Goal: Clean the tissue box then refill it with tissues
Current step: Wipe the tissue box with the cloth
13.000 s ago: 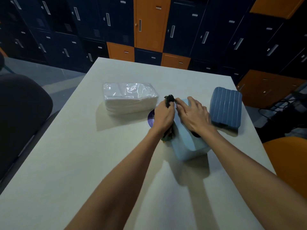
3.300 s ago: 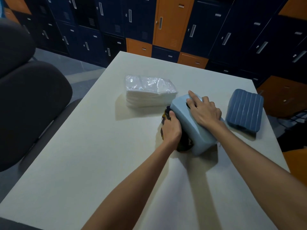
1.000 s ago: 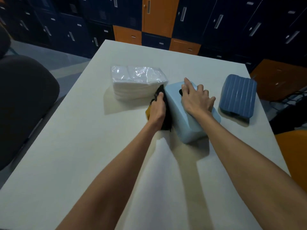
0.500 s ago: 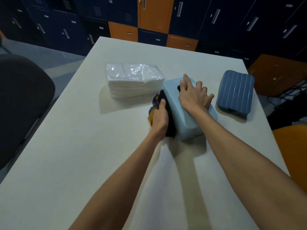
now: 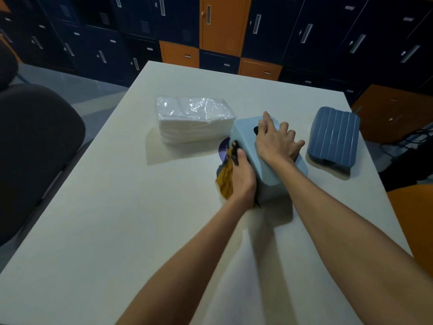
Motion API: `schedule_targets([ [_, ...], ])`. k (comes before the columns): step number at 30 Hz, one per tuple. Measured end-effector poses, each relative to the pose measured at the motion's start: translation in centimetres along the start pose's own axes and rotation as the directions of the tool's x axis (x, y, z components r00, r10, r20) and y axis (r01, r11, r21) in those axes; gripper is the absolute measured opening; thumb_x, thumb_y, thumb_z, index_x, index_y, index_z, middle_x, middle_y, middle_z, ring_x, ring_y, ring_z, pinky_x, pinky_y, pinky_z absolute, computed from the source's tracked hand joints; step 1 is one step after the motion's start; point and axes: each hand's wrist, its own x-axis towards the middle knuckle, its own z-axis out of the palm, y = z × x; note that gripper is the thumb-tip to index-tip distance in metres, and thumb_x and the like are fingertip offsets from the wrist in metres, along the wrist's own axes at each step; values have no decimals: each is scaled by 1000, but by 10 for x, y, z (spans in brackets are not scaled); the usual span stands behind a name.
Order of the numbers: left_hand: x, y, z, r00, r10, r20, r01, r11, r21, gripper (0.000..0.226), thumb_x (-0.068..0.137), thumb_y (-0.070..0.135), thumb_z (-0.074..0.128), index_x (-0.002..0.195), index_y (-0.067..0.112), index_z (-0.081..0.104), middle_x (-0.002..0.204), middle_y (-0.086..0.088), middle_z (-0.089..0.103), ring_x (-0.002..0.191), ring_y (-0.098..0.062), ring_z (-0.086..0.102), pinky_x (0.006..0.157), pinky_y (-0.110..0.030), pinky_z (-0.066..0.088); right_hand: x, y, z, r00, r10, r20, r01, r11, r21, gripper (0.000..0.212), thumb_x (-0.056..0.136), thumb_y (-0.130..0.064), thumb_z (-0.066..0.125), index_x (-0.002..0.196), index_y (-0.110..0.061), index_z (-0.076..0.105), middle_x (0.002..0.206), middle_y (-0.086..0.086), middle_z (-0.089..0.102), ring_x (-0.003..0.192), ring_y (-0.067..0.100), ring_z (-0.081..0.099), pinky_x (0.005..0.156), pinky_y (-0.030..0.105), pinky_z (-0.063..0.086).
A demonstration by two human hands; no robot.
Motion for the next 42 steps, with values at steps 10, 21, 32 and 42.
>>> schedule_targets([
  [10,-59,-20,-15,964,202,171,-216,974,70,51,100,49,36,144,25,42,137,0,54,124,-15,52,110,-36,40,2,-1,0,1000,13,13,-13,999,42,50,101,-48,10,150,-41,15,144,15,35,124,35,39,100,53,24],
  [21,26,17,-55,1000,-8,23,12,984,-181,67,69,63,48,110,14,69,106,-14,73,101,-32,69,96,-49,52,-2,49,-18,854,-484,191,493,870,-3,52,92,-69,8,143,-60,6,162,-6,-4,148,27,-8,114,62,0],
  [32,-57,-14,-2,995,97,36,-99,994,45,39,103,48,31,133,31,49,111,14,52,105,-7,50,88,-16,36,5,38,-11,932,-333,144,338,941,-12,51,96,-63,10,146,-55,9,162,-4,1,147,31,1,113,62,8],
  [42,20,15,0,971,-161,177,180,979,-97,52,96,58,30,114,19,60,105,-7,69,88,-21,66,79,-32,56,4,39,-10,933,-329,145,334,943,-12,51,95,-64,8,145,-57,7,162,-5,0,147,31,0,112,60,12],
])
